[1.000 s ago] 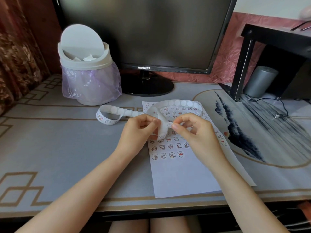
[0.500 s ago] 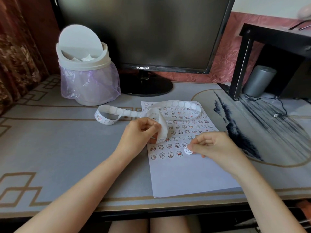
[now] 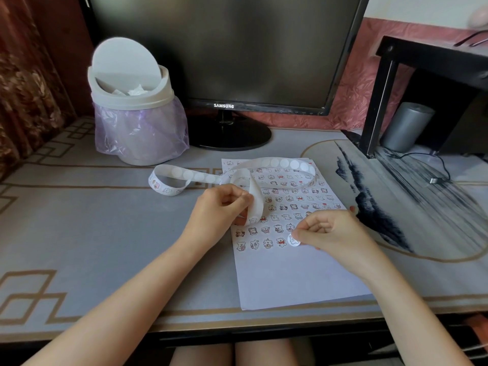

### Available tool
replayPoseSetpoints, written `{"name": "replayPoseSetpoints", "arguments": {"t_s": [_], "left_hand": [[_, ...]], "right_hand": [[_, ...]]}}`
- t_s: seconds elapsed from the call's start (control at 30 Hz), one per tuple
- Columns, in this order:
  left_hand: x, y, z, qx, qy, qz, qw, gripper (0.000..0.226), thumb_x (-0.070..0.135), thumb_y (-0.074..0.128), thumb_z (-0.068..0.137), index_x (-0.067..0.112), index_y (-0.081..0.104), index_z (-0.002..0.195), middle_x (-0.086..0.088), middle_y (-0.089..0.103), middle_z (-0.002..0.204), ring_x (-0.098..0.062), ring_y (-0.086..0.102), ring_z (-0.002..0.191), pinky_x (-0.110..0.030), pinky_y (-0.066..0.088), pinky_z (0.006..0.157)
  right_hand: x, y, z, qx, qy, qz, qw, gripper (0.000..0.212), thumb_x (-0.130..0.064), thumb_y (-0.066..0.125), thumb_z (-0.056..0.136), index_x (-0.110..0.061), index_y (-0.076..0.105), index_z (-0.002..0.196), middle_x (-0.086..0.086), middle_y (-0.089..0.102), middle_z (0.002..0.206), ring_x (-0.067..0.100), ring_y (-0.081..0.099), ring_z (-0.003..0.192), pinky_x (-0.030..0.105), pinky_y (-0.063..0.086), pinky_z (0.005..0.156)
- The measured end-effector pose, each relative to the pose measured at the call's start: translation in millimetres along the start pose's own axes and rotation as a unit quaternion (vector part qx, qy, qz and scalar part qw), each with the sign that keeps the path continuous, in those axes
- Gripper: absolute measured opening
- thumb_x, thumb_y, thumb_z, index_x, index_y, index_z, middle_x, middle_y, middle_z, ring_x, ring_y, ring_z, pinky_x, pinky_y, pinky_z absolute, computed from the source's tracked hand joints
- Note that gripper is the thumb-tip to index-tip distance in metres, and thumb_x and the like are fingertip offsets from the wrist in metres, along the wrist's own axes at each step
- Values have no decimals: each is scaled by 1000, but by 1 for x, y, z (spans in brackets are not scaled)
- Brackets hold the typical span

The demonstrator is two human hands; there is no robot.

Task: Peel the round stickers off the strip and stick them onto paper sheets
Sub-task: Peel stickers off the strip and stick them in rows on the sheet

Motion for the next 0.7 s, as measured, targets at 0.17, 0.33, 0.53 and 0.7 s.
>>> {"name": "replayPoseSetpoints", "arguments": {"t_s": [0.17, 0.33, 0.53, 0.7], "left_hand": [[0, 0, 0, 1, 2, 0, 1000, 14, 17, 61, 91, 7, 67, 83, -7, 70, 74, -14, 65, 66, -34, 59, 77], [0, 0, 0, 2, 1, -2, 1000, 15, 17, 61, 91, 5, 67, 84, -9, 70, 76, -14, 65, 66, -32, 59, 76], [1, 0, 0, 2, 5, 3, 1000, 15, 17, 61, 91, 6, 67, 83, -7, 70, 74, -13, 64, 65, -29, 59, 74], [0, 0, 0, 0, 4, 1, 1000, 14, 17, 61, 91, 7, 67, 83, -4, 69, 72, -11, 64, 64, -29, 59, 74]], "right_hand": [[2, 0, 1, 2, 0, -7, 1000, 7, -12, 78, 74, -13, 71, 72, 5, 71, 70, 2, 54, 54, 13, 41, 55], [2, 0, 1, 6, -4, -7, 1000, 7, -12, 78, 74, -13, 71, 72, 4, 70, 69, 2, 54, 55, 14, 42, 55], [4, 0, 2, 9, -8, -14, 1000, 9, -13, 78, 74, -14, 70, 69, 3, 69, 68, 4, 52, 54, 20, 42, 59], [5, 1, 2, 14, -16, -22, 1000, 9, -13, 78, 73, -15, 71, 69, 3, 68, 67, 6, 53, 57, 22, 44, 61]]}}
Point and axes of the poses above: each hand's wrist, its own z-axis towards the middle knuckle, its own y-axis out of the palm, x = y × z, the point moved 5 cm from there along z, towards the middle knuckle
